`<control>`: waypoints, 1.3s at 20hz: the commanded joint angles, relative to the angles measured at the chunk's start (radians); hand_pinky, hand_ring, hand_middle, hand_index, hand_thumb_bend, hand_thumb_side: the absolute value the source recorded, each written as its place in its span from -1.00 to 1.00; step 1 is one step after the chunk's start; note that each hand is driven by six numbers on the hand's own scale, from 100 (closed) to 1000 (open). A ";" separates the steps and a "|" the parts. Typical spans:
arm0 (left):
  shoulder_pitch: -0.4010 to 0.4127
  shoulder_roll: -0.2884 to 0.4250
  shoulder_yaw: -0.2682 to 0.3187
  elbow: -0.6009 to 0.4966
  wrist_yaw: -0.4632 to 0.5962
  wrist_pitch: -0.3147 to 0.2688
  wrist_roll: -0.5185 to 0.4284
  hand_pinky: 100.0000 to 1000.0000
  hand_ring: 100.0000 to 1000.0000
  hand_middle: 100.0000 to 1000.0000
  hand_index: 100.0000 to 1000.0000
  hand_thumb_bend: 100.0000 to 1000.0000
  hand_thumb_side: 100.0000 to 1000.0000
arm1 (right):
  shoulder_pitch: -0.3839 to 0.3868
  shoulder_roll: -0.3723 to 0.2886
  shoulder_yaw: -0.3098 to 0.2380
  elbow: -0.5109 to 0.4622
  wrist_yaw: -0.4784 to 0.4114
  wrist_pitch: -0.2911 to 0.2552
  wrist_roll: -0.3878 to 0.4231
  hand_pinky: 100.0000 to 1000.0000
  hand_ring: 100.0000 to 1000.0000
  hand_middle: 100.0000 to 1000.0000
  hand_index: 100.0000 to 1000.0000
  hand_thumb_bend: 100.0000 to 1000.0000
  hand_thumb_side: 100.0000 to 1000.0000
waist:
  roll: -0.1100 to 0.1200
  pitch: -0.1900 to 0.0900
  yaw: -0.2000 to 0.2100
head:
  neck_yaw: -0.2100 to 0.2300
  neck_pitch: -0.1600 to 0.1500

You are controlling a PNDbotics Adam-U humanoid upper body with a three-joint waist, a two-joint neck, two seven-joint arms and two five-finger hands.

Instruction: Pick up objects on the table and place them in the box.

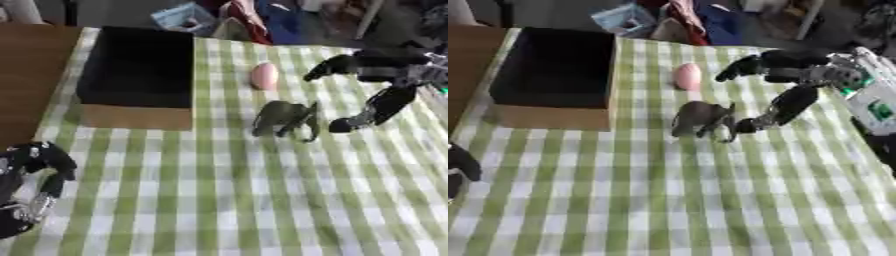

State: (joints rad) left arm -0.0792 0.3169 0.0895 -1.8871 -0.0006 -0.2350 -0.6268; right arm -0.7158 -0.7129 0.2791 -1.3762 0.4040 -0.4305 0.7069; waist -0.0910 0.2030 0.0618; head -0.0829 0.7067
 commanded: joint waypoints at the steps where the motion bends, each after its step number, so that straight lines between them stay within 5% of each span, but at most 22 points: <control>1: -0.004 0.016 -0.001 -0.010 0.000 -0.001 -0.004 0.22 0.00 0.05 0.30 -1.00 -0.50 | -0.031 0.009 -0.015 0.039 0.028 -0.003 0.001 0.74 0.79 0.73 0.94 -0.06 0.33 | 0.006 -0.018 0.000 | -0.002 0.000; 26: -0.008 0.008 -0.003 -0.008 -0.003 0.000 -0.010 0.22 0.00 0.05 0.30 -1.00 -0.51 | -0.097 0.200 -0.053 0.310 0.213 -0.016 -0.053 0.71 0.72 0.66 0.88 -0.19 0.37 | 0.008 -0.013 0.011 | -0.007 0.006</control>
State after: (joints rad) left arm -0.0792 0.3161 0.0848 -1.8814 -0.0009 -0.2341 -0.6344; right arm -0.7913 -0.4992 0.2420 -1.0689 0.6048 -0.4445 0.6613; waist -0.0890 0.2033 0.0726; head -0.0873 0.7105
